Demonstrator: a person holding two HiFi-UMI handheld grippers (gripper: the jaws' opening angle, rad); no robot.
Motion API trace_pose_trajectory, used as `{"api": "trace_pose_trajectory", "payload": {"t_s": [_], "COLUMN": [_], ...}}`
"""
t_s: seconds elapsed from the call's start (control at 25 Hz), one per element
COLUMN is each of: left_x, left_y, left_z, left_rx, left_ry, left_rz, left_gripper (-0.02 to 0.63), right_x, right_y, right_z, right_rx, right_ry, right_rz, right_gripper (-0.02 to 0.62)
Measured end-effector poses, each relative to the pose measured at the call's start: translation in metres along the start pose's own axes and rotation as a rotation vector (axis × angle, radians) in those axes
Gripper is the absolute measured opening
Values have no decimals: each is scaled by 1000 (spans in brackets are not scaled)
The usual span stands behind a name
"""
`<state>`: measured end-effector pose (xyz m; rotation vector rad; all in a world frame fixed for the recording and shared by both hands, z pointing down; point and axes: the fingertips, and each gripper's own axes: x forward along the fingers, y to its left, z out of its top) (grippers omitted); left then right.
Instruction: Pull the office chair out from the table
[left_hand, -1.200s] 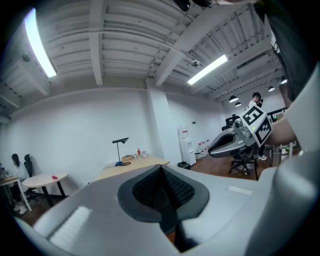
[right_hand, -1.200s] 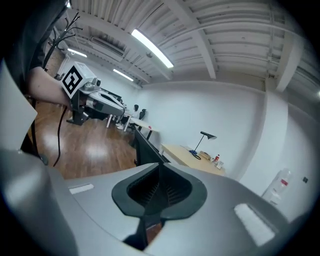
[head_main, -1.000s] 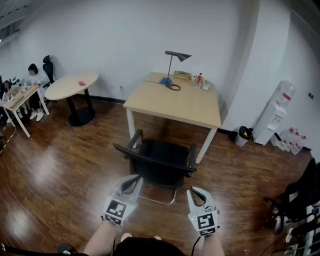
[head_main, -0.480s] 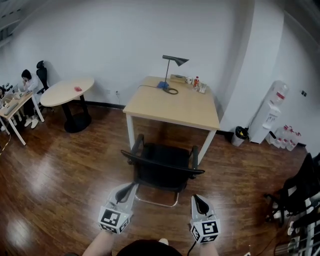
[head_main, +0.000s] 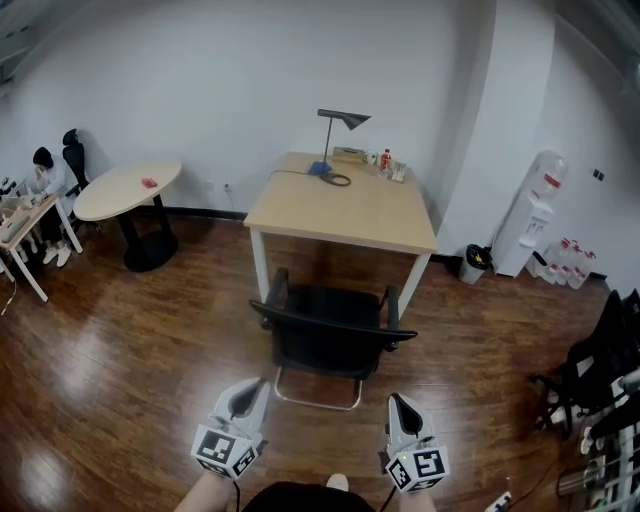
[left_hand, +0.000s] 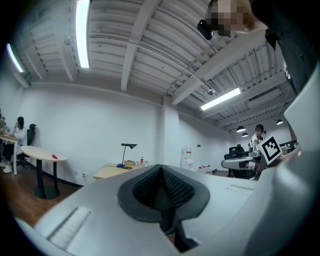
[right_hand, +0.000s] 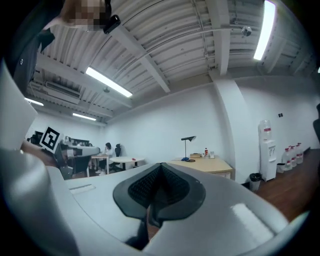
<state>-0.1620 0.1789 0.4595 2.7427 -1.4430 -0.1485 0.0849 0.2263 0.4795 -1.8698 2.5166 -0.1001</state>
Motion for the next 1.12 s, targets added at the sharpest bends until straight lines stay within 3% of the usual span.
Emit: {"api": "trace_pose_trajectory", "payload": {"t_s": [0.24, 1.12], "left_x": [-8, 14], "left_y": [9, -18], "left_z": [-3, -7], "left_rx": [-13, 11], "left_ry": [12, 22], "left_rz": [23, -49], "left_gripper": [3, 3], "right_x": [-1, 4], "right_y": [7, -11], "right_z": [5, 19], "right_rx": [-20, 3], "right_ry": [1, -41], "right_rz": [24, 67], "right_gripper": [11, 11]}}
